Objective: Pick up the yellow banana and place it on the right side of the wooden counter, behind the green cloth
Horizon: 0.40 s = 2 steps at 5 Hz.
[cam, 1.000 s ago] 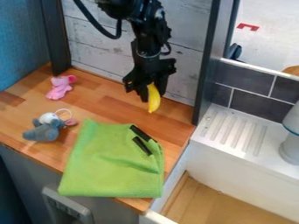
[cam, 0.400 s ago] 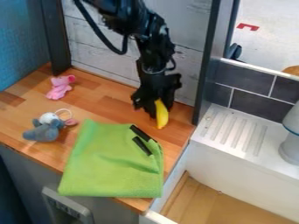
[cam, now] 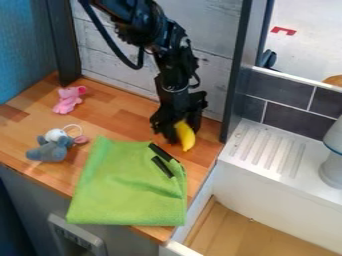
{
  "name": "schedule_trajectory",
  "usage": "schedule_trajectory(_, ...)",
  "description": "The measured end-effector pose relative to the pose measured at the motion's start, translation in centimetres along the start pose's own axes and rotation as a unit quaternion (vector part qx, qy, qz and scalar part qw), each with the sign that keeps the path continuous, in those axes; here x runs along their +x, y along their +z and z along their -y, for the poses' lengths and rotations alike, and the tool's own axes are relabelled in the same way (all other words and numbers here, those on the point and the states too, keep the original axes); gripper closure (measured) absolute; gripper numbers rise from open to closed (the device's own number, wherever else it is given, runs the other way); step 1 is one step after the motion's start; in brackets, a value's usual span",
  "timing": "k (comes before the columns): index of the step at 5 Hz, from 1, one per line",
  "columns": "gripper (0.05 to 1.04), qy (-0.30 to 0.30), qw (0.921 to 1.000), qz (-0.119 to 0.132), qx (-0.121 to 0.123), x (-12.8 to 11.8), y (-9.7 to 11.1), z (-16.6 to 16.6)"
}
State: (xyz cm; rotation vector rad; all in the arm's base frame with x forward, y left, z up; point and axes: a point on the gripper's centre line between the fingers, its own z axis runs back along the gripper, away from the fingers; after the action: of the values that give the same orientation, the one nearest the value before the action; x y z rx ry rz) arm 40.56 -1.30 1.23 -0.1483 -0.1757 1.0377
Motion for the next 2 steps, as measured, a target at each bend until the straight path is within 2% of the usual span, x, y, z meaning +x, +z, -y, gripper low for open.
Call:
schedule_trajectory(1,0.068,-0.008,0.9997,0.024,-0.006,0.8,1.5,0.0)
schedule_trajectory(2,0.073,-0.009,0.9978,0.066,-0.006,2.4,5.5,-0.2)
